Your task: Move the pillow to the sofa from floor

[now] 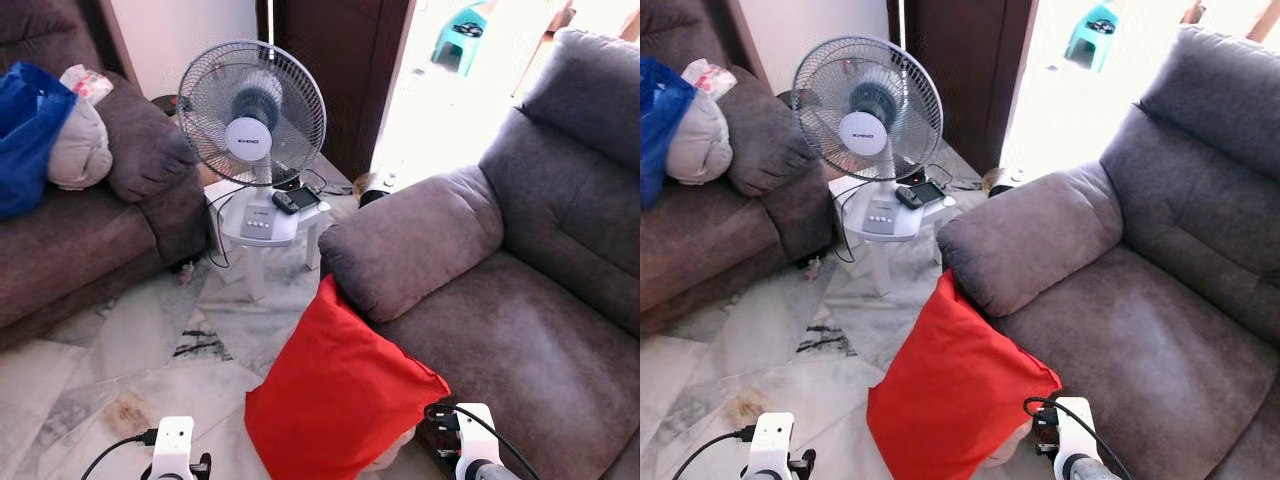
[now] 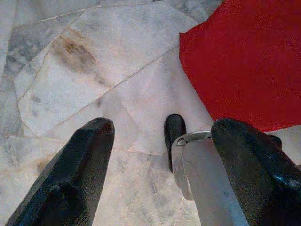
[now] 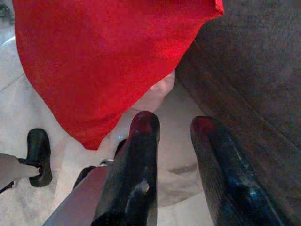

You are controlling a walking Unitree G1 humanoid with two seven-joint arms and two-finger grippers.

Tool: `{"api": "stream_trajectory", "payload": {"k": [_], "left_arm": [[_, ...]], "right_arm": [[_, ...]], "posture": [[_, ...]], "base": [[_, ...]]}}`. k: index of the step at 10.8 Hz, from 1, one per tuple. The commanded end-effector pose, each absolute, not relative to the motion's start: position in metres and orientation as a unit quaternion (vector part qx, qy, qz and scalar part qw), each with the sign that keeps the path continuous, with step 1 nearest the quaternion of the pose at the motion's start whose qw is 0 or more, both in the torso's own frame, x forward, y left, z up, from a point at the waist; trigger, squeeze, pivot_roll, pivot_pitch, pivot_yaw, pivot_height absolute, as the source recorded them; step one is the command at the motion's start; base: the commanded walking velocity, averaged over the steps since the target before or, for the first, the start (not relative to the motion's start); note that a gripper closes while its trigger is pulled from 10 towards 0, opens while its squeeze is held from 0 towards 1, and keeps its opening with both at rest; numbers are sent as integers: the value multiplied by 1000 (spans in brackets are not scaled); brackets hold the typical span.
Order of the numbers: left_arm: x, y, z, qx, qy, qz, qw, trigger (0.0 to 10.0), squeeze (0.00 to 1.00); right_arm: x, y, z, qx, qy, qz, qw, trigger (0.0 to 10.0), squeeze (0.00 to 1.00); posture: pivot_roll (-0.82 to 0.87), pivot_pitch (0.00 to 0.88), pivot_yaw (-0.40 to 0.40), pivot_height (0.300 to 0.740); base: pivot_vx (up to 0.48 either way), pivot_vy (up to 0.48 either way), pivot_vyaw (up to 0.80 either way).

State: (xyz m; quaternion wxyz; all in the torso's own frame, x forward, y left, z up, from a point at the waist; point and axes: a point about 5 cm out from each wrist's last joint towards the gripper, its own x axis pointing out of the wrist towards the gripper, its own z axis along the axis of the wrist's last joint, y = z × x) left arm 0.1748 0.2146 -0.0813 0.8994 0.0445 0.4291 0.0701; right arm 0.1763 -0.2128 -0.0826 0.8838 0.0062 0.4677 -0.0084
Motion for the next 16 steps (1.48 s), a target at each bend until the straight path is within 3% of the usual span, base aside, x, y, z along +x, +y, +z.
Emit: {"api": "stream_trajectory", "payload": {"k": [1,4,13,16], "left_arm": [[172,214,-83,53,442,59,894,10000,0],[174,213,-83,52,439,61,895,10000,0],[170,215,-84,51,442,66,893,10000,0],[170,212,-84,45,442,63,894,10000,0]], "right_arm": [[175,-215,-83,14,468,-17,883,10000,0],[175,-215,-83,27,470,-25,882,10000,0],[176,-216,-83,15,471,-26,882,10000,0],[176,-216,-82,16,468,-25,883,10000,0]], "posture": [[77,27,-91,740],[81,37,-96,740],[82,49,-100,740],[82,50,-100,740]], "base": [[0,0,0],[166,0,-375],[256,0,0],[0,0,-244]]}}
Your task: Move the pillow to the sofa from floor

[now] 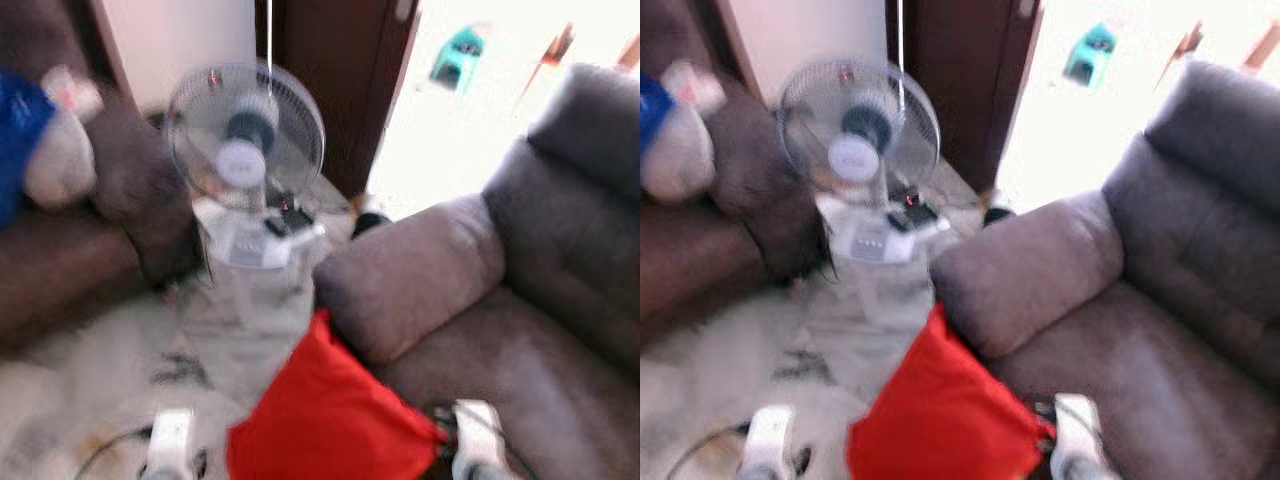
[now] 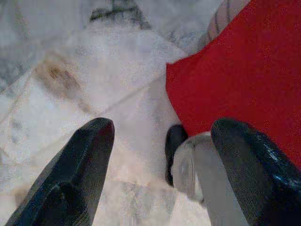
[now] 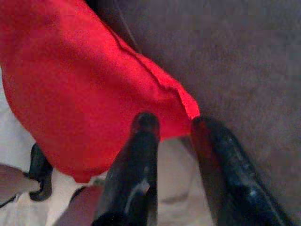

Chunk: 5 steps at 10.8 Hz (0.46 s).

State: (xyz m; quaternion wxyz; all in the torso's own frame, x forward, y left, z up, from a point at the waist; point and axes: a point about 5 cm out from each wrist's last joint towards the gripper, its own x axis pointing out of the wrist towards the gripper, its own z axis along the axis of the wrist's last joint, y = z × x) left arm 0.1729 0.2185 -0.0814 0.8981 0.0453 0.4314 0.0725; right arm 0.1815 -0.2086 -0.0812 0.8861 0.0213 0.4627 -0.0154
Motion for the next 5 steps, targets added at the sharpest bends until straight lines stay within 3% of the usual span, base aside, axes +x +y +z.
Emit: {"api": "stream_trajectory", "payload": {"k": [1,5], "left_arm": [[170,211,-85,47,443,61,893,10000,0],[169,212,-85,47,444,60,893,10000,0]], "right_arm": [[176,-216,-82,17,467,-26,884,10000,0],[176,-216,-82,19,466,-25,884,10000,0]], "posture": [[84,49,-100,740],[82,50,-100,740]], "base": [[0,0,0],[0,0,0]]}}
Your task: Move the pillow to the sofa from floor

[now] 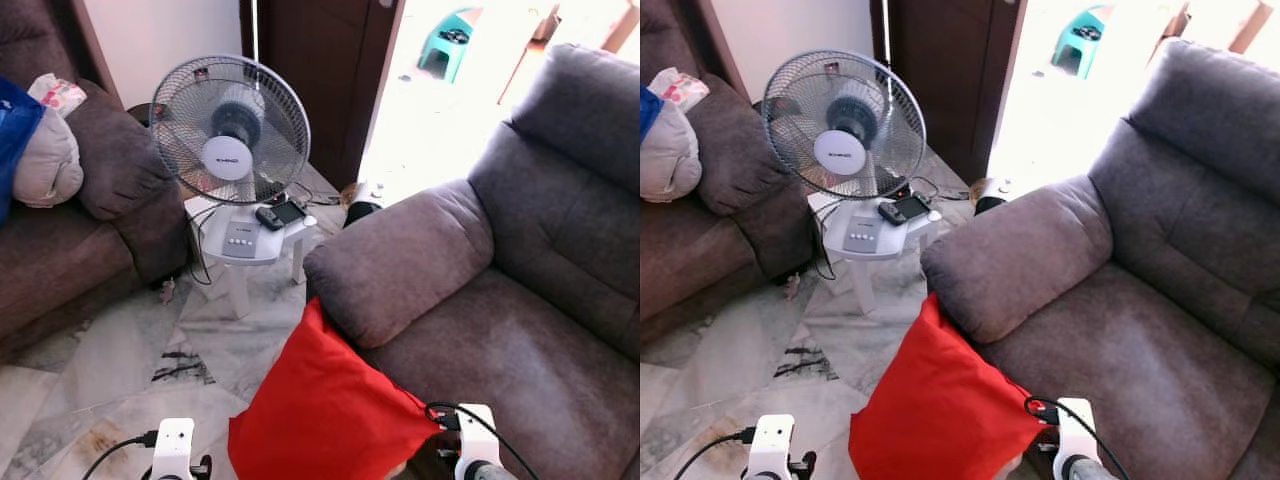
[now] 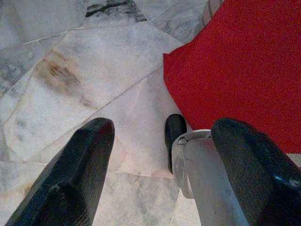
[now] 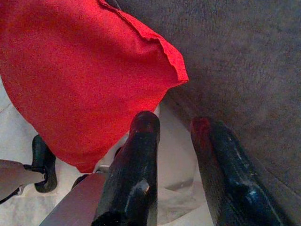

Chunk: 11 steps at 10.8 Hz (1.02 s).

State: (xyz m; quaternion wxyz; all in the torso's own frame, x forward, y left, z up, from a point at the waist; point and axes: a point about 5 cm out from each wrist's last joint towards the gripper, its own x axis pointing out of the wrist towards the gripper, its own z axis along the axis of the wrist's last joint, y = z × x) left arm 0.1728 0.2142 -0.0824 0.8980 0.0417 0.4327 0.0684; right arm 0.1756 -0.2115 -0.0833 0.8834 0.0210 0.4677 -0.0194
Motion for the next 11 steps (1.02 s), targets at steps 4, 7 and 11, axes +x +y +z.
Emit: {"api": "stream_trajectory", "payload": {"k": [4,7,11], "left_arm": [[178,213,-79,52,418,69,904,10000,0],[212,240,-46,49,281,145,947,10000,0],[269,245,55,95,-7,127,987,10000,0]], "right_arm": [[179,-217,-79,36,427,-58,902,10000,0],[187,-218,-70,33,359,-64,931,10000,0],[231,-274,-5,15,135,-168,976,10000,0]], "posture": [[83,59,-96,740],[86,59,-91,740],[75,29,-75,740]], "base": [[0,0,0],[0,0,0],[0,0,0]]}}
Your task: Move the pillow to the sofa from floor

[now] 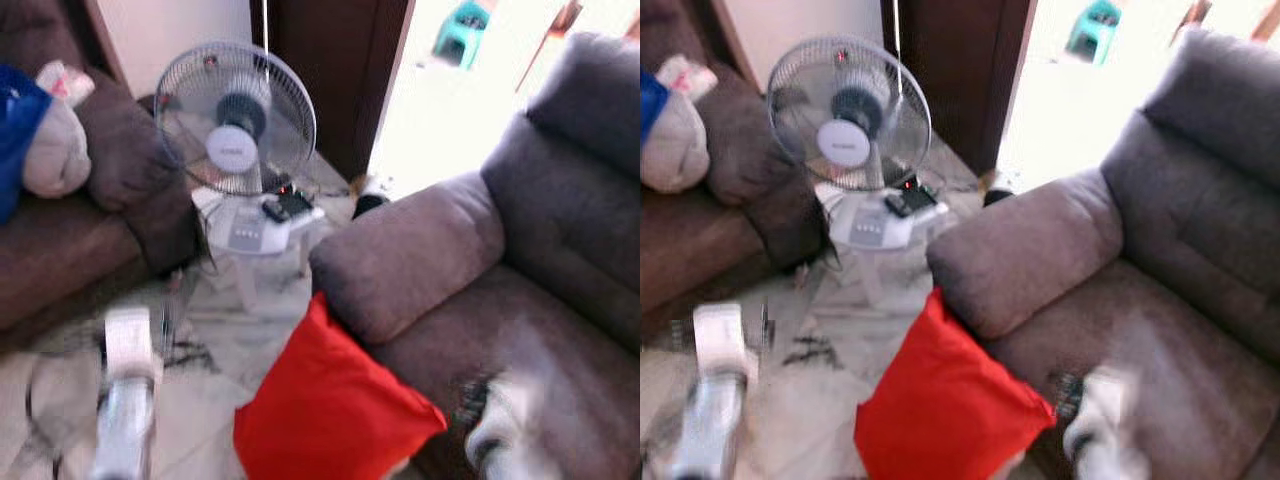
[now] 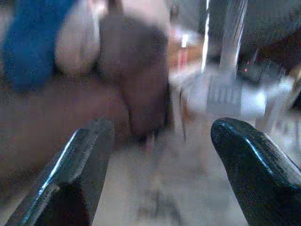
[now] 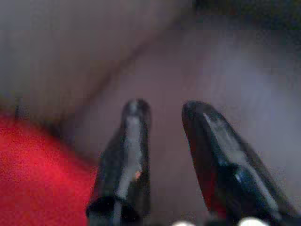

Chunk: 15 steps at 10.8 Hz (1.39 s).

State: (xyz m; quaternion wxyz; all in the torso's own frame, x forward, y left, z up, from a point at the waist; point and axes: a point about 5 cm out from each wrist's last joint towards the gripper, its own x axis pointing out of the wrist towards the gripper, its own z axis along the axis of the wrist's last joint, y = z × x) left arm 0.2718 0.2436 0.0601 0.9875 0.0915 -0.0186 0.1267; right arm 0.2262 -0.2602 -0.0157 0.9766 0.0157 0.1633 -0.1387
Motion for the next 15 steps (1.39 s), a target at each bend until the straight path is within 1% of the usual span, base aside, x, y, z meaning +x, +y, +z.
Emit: {"api": "stream_trajectory", "payload": {"k": [1,2,3,4,5,7,8,10,12,13,15], "left_arm": [[281,238,79,102,-56,110,987,10000,0],[290,228,103,89,-100,98,986,10000,0],[293,220,114,74,-118,88,986,10000,0],[291,205,121,67,-125,58,988,10000,0],[288,199,121,65,-124,43,989,10000,0],[283,203,110,67,-99,54,991,10000,0],[282,204,116,66,-97,53,992,10000,0],[284,209,113,70,-88,55,992,10000,0],[296,206,120,69,-96,44,992,10000,0],[299,207,124,69,-101,44,992,10000,0],[291,216,113,71,-82,56,993,10000,0]], "right_arm": [[258,-296,52,-14,21,-152,988,10000,0],[269,-283,76,-30,-34,-123,991,10000,0],[275,-277,90,-22,-65,-122,990,10000,0],[277,-273,105,-10,-90,-120,989,10000,0],[278,-270,114,-6,-100,-114,988,10000,0],[281,-264,124,-9,-98,-100,990,10000,0],[282,-266,133,-10,-101,-102,990,10000,0],[283,-269,142,-5,-111,-113,987,10000,0],[285,-264,137,4,-101,-111,989,10000,0],[292,-254,127,10,-85,-100,991,10000,0],[299,-244,123,15,-71,-84,994,10000,0]], "posture": [[73,21,-71,740],[64,22,-68,740],[57,23,-63,740],[57,1,-60,740],[54,0,-58,740],[45,0,-68,740],[41,0,-78,740],[16,0,-60,740],[51,0,-59,740],[79,0,-66,740],[92,0,-63,740]], "base": [[0,0,0],[0,0,0],[0,0,0],[0,0,0],[0,0,0],[0,0,0],[0,0,0],[0,0,0],[0,0,0],[0,0,0],[0,0,0]]}}
